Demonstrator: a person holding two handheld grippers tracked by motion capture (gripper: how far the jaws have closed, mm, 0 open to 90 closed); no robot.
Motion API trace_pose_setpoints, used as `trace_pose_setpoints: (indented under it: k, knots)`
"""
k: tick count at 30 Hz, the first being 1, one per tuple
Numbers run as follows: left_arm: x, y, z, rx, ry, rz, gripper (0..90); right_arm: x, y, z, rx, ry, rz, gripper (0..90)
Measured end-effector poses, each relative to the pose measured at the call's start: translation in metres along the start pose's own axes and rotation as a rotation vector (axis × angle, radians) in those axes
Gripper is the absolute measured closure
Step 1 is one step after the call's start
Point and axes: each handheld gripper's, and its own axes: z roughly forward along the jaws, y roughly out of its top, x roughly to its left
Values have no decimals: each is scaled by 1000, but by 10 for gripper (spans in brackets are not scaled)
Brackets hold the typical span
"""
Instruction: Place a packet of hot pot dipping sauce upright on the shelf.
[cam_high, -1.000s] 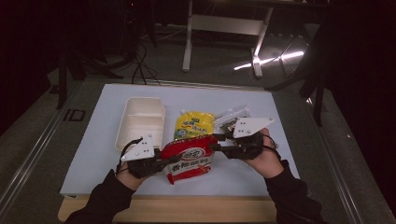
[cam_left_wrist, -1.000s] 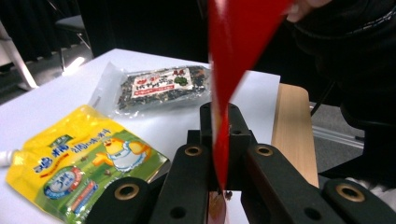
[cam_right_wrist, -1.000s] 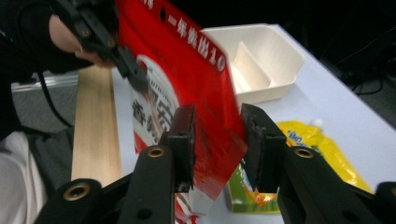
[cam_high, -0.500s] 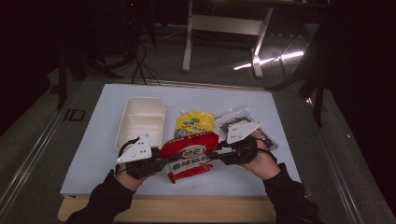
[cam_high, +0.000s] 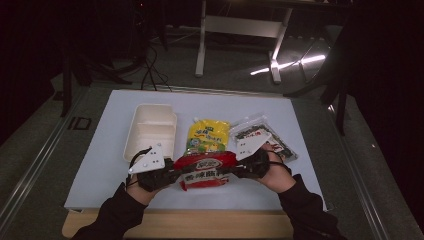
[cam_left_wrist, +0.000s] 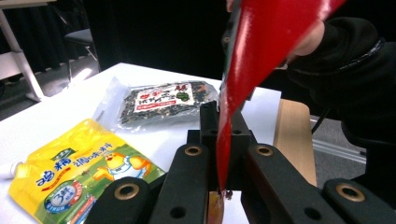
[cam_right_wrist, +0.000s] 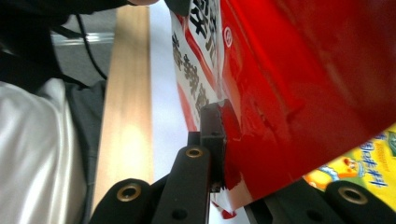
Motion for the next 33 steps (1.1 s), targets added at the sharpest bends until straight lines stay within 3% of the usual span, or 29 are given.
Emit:
trace_pose_setpoints:
  k: [7, 9, 13, 15, 20, 21, 24, 28, 30, 33]
  knots:
    - [3, 0, -1, 2, -8, -9, 887, 0, 6, -4, 10, 6, -4, 900]
    - [3, -1, -1, -3, -8, -8, 803, 0, 7, -6, 4, 11, 0, 900]
    - [3, -6, -4, -1, 35, -33, 630, -2, 8, -14, -6, -13, 2, 900]
    - [5, -8, -6, 3, 36, -54, 620, -3, 9, -17, -5, -21, 7, 900]
    - [4, -13, -6, 21, 39, -76, 418, -8, 11, -24, -16, -24, 19, 900]
    - [4, -13, -6, 21, 39, -76, 418, -8, 12, -25, -19, -28, 19, 900]
    - [2, -21, -5, 61, 47, -108, 188, -13, 16, -30, -30, -40, 19, 900]
    - [0, -28, -4, 62, 60, -123, 131, -17, 20, -31, -34, -50, 20, 900]
    - [0, -34, -3, 42, 56, -140, 72, -19, 22, -32, -40, -52, 20, 900]
    - [-3, -42, -3, 28, 52, -145, 55, -22, 25, -31, -44, -54, 32, 900]
